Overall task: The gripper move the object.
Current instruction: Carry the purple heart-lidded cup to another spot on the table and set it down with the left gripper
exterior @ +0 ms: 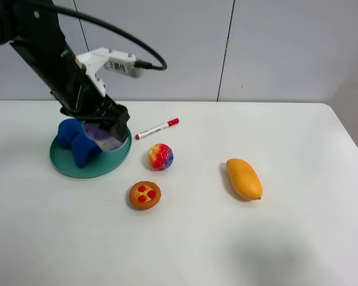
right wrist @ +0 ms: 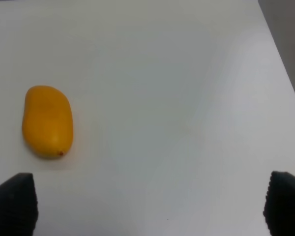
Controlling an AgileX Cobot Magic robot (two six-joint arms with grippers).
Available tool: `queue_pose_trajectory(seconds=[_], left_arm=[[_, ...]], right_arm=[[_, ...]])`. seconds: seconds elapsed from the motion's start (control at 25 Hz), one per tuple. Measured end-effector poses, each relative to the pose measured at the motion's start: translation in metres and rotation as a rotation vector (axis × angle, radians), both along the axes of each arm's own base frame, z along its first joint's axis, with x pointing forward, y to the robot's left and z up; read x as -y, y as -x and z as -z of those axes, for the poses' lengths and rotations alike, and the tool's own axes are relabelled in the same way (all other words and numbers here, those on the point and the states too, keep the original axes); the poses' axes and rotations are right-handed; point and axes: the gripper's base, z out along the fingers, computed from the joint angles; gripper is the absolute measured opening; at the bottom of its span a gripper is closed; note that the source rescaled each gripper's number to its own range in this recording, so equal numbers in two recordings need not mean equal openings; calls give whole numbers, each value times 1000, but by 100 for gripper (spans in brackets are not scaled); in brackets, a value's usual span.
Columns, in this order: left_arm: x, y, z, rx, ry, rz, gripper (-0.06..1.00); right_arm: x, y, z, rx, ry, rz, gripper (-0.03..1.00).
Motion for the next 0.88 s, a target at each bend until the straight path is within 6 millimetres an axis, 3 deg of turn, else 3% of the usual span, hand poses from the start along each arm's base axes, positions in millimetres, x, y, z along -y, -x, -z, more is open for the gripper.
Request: queue_pose_trajectory(seconds=[0.12, 0.24, 0.6, 0.88], left_arm=[[22, -1, -22, 44, 26, 50, 2], [52, 9, -27, 58, 35, 126, 2], [133, 45, 21, 28, -19, 330, 2], [162, 50, 68, -34, -40, 370, 2]], right_arm=[[0, 0, 0, 0, 0, 0, 100], [0, 0, 0, 0, 0, 0, 100], [0, 0, 0, 0, 0, 0, 100], [0, 0, 0, 0, 0, 0, 100]])
